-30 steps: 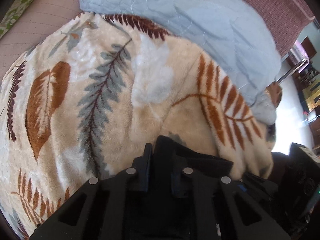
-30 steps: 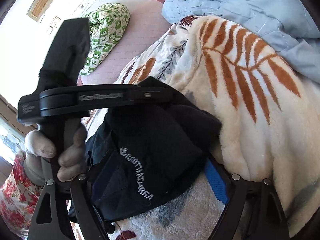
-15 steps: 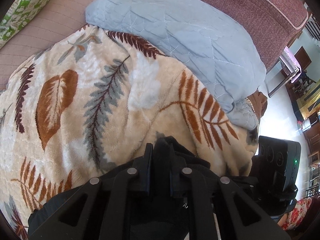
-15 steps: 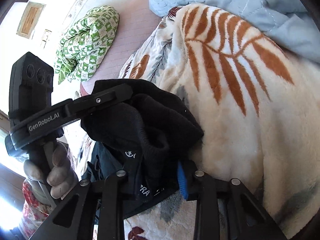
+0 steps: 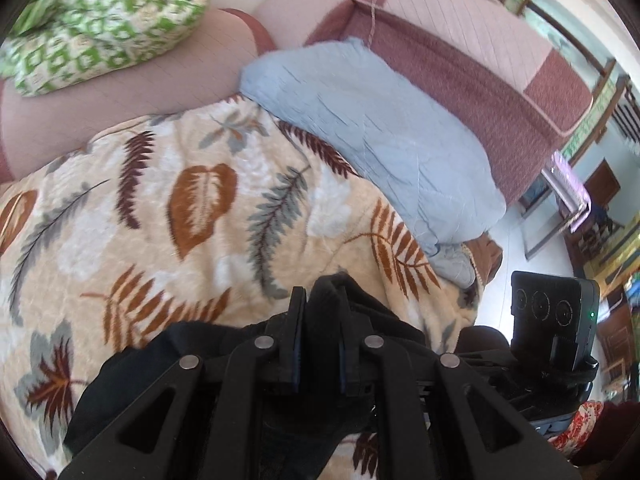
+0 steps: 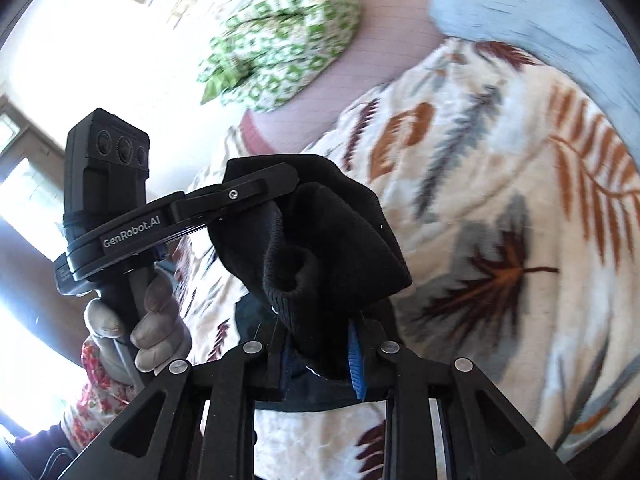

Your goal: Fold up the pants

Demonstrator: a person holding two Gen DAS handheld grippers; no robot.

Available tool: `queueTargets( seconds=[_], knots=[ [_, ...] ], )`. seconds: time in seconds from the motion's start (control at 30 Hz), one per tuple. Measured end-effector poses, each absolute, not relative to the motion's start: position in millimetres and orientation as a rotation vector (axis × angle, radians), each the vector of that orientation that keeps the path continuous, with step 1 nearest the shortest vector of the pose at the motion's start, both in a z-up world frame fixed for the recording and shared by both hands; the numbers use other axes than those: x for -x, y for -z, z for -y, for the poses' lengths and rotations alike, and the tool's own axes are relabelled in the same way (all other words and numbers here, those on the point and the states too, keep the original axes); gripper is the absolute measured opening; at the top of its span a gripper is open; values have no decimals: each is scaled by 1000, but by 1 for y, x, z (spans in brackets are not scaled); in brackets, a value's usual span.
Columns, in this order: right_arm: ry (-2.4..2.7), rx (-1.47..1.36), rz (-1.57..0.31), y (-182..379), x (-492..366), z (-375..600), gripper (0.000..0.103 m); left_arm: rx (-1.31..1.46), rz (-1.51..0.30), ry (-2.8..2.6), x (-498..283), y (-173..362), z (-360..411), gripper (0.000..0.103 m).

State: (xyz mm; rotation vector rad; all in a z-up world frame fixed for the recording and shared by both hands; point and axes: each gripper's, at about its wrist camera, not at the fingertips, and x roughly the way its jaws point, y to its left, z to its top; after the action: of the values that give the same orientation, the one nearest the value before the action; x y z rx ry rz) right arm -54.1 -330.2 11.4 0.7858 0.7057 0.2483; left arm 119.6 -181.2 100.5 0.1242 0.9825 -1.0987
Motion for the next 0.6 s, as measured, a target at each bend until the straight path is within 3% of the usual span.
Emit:
queueTargets(
  seconds=[0.3,0.6],
  knots=[
    [-443,-601,-811,-41,7,236,25,130,-989,966,-144,-88,62,12],
    [-482,-422,-964,-7,-32,149,25,274,-1054,813,-162,-39,-22,16]
  ],
)
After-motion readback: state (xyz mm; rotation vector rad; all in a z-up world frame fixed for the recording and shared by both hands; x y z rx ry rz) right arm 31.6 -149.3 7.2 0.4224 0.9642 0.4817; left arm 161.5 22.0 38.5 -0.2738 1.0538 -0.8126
